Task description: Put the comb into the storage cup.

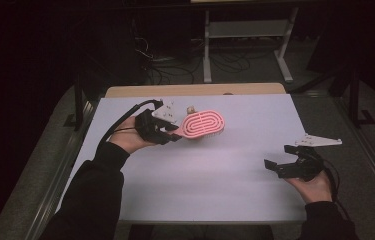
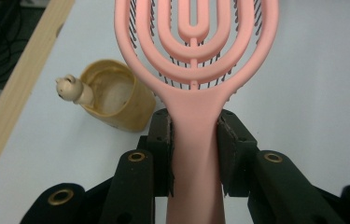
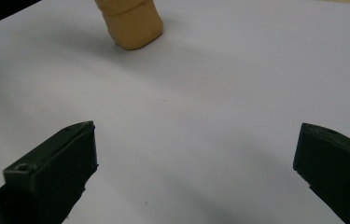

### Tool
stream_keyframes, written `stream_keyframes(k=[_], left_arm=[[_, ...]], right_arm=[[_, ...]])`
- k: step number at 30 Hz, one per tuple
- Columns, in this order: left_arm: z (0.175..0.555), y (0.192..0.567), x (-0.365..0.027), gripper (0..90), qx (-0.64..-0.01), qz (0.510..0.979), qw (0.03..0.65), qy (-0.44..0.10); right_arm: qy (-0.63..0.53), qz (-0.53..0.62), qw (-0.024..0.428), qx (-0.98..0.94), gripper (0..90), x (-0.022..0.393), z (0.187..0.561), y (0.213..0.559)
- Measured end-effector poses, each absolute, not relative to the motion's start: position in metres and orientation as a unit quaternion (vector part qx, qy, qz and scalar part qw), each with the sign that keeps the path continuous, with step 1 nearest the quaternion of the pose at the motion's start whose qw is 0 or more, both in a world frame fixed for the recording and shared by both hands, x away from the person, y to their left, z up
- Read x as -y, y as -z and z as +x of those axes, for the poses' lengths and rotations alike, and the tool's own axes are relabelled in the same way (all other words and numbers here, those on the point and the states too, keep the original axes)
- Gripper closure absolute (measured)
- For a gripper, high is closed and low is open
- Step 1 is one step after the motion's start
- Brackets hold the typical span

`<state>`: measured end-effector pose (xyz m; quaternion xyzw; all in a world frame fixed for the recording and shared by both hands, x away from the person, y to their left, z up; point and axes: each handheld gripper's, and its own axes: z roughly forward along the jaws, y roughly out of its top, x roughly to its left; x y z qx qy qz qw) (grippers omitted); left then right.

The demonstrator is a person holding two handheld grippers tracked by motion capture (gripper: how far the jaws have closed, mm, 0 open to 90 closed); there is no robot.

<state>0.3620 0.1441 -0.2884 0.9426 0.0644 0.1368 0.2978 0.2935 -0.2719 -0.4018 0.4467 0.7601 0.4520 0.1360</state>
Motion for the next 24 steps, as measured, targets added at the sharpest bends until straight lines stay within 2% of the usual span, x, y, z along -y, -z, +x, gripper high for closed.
stream_keyframes(k=[15,24], left_arm=[[0.35,0.271,-0.141,69.9,-0.047,0.94,0.302,-0.151],[0.347,0.268,-0.138,69.9,-0.042,0.937,0.31,-0.157]], right_arm=[[-0.463,0.412,0.134,-0.773,0.0,0.253,0.303,0.336],[-0.451,0.4,0.129,-0.787,0.0,0.23,0.315,0.31]])
